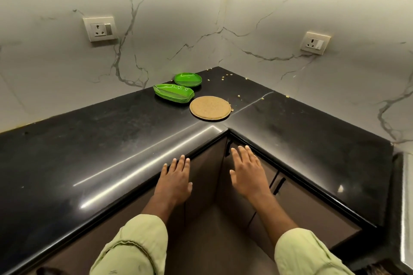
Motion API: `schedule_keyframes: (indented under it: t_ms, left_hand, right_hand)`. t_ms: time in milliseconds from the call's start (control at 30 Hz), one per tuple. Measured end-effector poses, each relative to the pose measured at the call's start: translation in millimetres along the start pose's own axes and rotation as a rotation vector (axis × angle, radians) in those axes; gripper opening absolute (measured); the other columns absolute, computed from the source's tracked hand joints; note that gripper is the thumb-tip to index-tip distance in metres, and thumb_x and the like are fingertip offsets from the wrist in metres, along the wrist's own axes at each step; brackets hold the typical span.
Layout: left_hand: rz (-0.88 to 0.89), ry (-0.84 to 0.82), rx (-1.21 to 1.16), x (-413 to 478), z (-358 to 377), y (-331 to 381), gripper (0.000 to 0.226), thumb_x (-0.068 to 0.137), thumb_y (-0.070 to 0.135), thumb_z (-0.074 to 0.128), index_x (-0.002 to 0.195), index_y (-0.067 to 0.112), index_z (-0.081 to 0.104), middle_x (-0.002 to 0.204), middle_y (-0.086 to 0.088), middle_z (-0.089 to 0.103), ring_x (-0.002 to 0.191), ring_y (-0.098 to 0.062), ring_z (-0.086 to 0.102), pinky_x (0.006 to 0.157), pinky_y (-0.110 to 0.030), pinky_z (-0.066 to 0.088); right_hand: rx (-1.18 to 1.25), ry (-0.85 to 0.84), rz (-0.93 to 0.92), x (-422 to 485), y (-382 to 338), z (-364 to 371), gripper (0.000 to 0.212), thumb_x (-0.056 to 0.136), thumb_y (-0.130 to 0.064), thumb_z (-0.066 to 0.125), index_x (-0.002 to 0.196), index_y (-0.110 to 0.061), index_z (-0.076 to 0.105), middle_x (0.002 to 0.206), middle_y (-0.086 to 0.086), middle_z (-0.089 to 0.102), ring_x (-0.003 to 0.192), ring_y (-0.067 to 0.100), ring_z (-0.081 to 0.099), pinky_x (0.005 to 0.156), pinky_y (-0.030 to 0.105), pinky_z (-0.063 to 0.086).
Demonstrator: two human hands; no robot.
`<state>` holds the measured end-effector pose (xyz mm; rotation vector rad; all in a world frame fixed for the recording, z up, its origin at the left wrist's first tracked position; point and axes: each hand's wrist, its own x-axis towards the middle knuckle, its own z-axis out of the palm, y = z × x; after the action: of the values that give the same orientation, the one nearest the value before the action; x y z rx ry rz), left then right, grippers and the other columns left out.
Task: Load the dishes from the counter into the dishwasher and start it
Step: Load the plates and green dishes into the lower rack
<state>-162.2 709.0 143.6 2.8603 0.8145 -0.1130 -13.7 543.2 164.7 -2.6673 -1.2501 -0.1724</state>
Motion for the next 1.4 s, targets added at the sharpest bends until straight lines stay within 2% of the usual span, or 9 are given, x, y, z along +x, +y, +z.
schedule_keyframes:
  t_ms: [300, 600, 767, 933, 1133, 1200, 1333, 1400]
  left_hand:
    - [-0.058, -0.023, 0.022, 108, -20, 21, 0.075, 0.103, 0.039, 0.042, 0.159, 0.014, -0.001, 0.166, -0.007, -0.007, 0.153, -0.027, -0.003, 0.123, -0.046, 0.004]
    - [-0.081, -0.198, 0.046, 176, -17, 20, 0.076, 0.103, 0.043, 0.041, 0.159, 0.017, -0.003, 0.166, -0.008, -0.01, 0.153, -0.028, -0.004, 0.123, -0.046, 0.003]
    - [-0.112, -0.226, 0.014, 233, -15, 5, 0.087, 0.098, 0.042, 0.055, 0.159, 0.02, -0.005, 0.165, -0.008, -0.013, 0.153, -0.03, -0.005, 0.122, -0.047, 0.005]
    - [-0.104, -0.371, -0.025, 291, -9, -14, 0.114, 0.084, 0.039, 0.076, 0.159, 0.023, -0.008, 0.164, -0.011, -0.018, 0.151, -0.035, -0.011, 0.122, -0.054, 0.004]
    - [-0.11, -0.6, -0.046, 343, -11, -33, 0.146, 0.064, 0.044, 0.09, 0.154, 0.024, -0.024, 0.158, -0.002, -0.034, 0.145, -0.038, -0.029, 0.116, -0.067, -0.005]
    - [-0.112, -0.615, -0.014, 348, -11, -29, 0.15, 0.062, 0.045, 0.091, 0.152, 0.021, -0.027, 0.157, -0.004, -0.036, 0.144, -0.041, -0.029, 0.115, -0.069, -0.003]
    - [-0.128, -0.667, 0.0, 351, -10, -27, 0.153, 0.061, 0.045, 0.091, 0.151, 0.018, -0.03, 0.156, -0.005, -0.039, 0.143, -0.044, -0.029, 0.114, -0.071, 0.0]
    - [-0.126, -0.672, 0.003, 352, -10, -27, 0.154, 0.061, 0.045, 0.091, 0.15, 0.017, -0.03, 0.156, -0.005, -0.039, 0.142, -0.045, -0.029, 0.114, -0.071, 0.0]
  right_hand:
    - [0.032, -0.009, -0.057, 109, 52, 17, 0.07, 0.098, -0.03, 0.053, 0.156, -0.018, 0.016, 0.162, 0.009, 0.018, 0.151, 0.027, 0.009, 0.123, 0.041, 0.014]
    - [0.037, -0.086, -0.137, 194, 73, 32, 0.07, 0.097, -0.032, 0.054, 0.155, -0.016, 0.019, 0.162, 0.011, 0.018, 0.15, 0.027, 0.012, 0.122, 0.042, 0.017]
    - [-0.026, -0.139, -0.204, 250, 75, 43, 0.068, 0.097, -0.035, 0.054, 0.154, -0.017, 0.021, 0.162, 0.012, 0.018, 0.15, 0.028, 0.012, 0.121, 0.041, 0.015]
    - [-0.115, -0.262, -0.264, 306, 72, 61, 0.068, 0.097, -0.033, 0.054, 0.154, -0.019, 0.02, 0.162, 0.011, 0.016, 0.15, 0.029, 0.01, 0.121, 0.042, 0.014]
    - [-0.207, -0.453, -0.28, 370, 56, 91, 0.08, 0.092, -0.035, 0.063, 0.155, -0.017, 0.017, 0.163, 0.011, 0.012, 0.15, 0.03, 0.011, 0.12, 0.044, 0.018]
    - [-0.233, -0.498, -0.265, 386, 51, 98, 0.087, 0.089, -0.038, 0.067, 0.155, -0.014, 0.015, 0.163, 0.012, 0.01, 0.149, 0.032, 0.013, 0.12, 0.047, 0.018]
    - [-0.299, -0.645, -0.23, 412, 41, 112, 0.109, 0.08, -0.05, 0.073, 0.156, -0.013, 0.003, 0.163, 0.016, 0.002, 0.148, 0.04, 0.012, 0.119, 0.056, 0.009]
    - [-0.321, -0.698, -0.23, 423, 38, 116, 0.116, 0.076, -0.055, 0.074, 0.156, -0.015, 0.0, 0.162, 0.019, 0.009, 0.144, 0.041, 0.025, 0.116, 0.059, 0.013]
